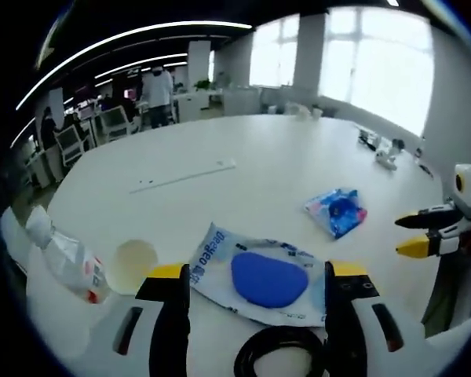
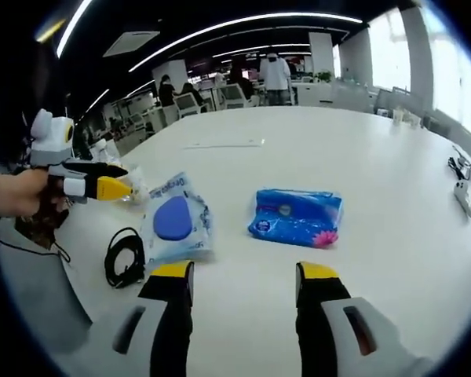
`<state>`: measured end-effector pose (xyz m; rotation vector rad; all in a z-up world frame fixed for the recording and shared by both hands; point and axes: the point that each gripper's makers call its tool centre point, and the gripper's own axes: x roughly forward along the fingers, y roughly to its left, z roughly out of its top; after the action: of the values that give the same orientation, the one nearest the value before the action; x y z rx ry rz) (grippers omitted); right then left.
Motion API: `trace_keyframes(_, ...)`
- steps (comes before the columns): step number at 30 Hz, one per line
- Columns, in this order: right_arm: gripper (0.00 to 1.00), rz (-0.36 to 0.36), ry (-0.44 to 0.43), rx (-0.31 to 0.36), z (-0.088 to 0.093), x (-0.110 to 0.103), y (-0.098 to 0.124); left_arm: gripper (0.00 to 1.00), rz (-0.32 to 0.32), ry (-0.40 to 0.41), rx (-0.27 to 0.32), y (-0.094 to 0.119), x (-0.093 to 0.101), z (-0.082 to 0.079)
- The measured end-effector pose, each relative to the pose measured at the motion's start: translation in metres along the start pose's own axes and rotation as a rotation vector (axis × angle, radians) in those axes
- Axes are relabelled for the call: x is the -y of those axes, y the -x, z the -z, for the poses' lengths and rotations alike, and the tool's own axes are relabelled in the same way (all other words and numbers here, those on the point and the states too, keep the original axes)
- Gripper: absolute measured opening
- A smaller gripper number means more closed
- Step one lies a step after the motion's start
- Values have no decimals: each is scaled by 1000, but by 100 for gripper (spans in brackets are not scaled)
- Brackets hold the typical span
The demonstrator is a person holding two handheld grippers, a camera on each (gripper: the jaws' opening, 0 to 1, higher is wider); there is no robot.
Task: Arrange the tabletop items into an orderly group along one side of the table until the central work area is clear of visible clutter.
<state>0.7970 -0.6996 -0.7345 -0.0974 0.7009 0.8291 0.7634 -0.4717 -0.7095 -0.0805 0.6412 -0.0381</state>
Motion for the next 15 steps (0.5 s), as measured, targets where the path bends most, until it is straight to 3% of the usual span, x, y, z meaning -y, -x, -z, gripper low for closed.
trace_keyframes(4,48,-2,-23,-3,4,-8,-3,66,0,51,23,-2,-16,-3)
trace_keyframes(10,46,0,-66,-11,12,-17,-5,65,29,34,22,-13,-29,-6)
trace_keyframes(15,43,-8,-116,-19,16,-28,-5,63,63,7,-11,-24,-29,-6)
